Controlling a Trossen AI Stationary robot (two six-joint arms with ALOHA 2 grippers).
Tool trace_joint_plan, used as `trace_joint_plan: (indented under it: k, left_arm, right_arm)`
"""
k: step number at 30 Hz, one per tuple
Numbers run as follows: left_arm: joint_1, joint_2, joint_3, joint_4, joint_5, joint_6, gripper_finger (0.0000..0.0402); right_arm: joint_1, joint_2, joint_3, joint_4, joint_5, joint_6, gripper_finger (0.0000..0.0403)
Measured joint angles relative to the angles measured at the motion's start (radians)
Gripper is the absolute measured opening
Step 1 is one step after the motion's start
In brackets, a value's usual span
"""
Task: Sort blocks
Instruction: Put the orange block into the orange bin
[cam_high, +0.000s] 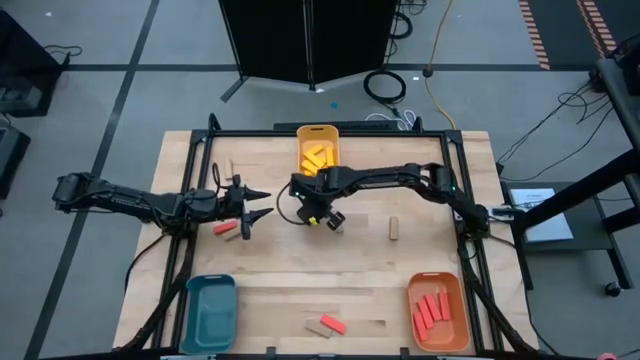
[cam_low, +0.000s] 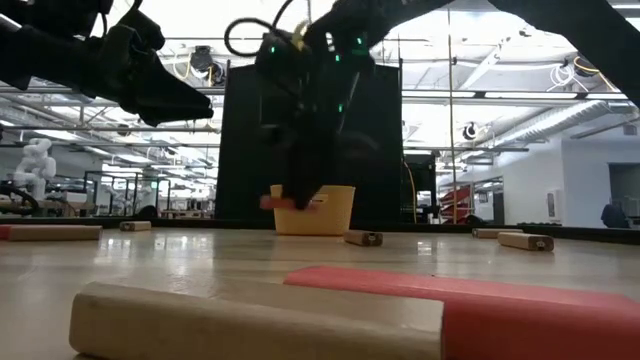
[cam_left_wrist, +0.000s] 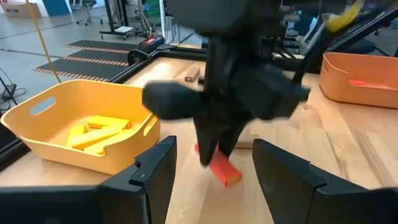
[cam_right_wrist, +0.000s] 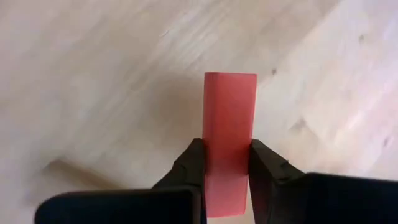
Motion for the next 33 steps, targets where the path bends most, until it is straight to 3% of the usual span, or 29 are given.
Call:
trace_joint_plan:
  k: [8, 16, 22, 33]
  left_arm:
    - [0.0, 0.0, 0.0, 0.0, -0.001, 0.0, 0.0207]
    - [0.0, 0.0, 0.0, 0.0, 0.033, -0.011, 0.0207]
    - [0.0, 0.0, 0.0, -0.001, 0.046, -0.02, 0.0207]
    - [0.0, 0.001, 0.0, -0.004, 0.059, -0.054, 0.0207]
  right_arm:
    - [-0.008, -0.002, 0.19, -0.379, 0.0, 0.388, 0.0041]
    - [0.046, -0.004, 0.224, -0.726, -0.023, 0.782, 0.0041]
    - [0.158, -0.029, 0.224, -0.716, -0.121, 0.929, 0.0041]
    - [0.427, -0.147, 0.224, -0.705, 0.074, 1.297, 0.0041]
